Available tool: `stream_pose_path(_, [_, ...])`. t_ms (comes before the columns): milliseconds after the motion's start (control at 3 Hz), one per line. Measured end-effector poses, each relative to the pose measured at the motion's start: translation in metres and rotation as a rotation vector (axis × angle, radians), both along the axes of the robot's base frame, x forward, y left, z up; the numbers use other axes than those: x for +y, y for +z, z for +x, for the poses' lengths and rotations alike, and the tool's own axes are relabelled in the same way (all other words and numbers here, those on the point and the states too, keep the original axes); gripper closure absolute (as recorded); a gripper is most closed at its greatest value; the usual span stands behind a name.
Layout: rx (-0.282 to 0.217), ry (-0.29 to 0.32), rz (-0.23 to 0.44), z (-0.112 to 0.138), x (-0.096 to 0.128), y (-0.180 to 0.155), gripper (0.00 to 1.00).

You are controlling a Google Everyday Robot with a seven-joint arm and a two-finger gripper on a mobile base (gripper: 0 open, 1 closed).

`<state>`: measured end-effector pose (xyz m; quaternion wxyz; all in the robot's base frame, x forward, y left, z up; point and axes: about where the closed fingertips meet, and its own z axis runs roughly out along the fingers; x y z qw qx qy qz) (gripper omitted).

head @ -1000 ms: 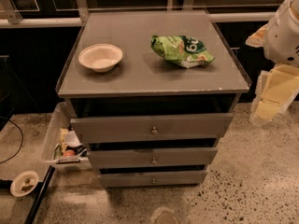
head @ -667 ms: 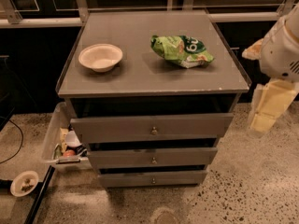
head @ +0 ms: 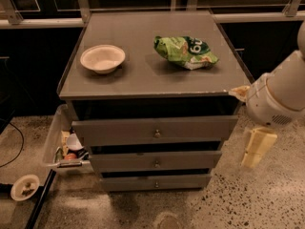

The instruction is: Open top drawer

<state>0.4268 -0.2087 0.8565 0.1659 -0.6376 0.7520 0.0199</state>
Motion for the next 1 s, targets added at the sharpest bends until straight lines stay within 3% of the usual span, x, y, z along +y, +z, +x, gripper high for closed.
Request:
stream_pose_path(333, [-0.055, 0.092, 0.054, 0.0119, -0.0062, -0.0453, 0.00])
stream_pose_path(667, [-0.091, 0.167, 0.032, 0.0151, -0.0071, -0.0451, 0.00])
stream_pose_path(1000, [-0.091, 0.167, 0.032, 0.0151, -0.0071, -0.0452, 0.00])
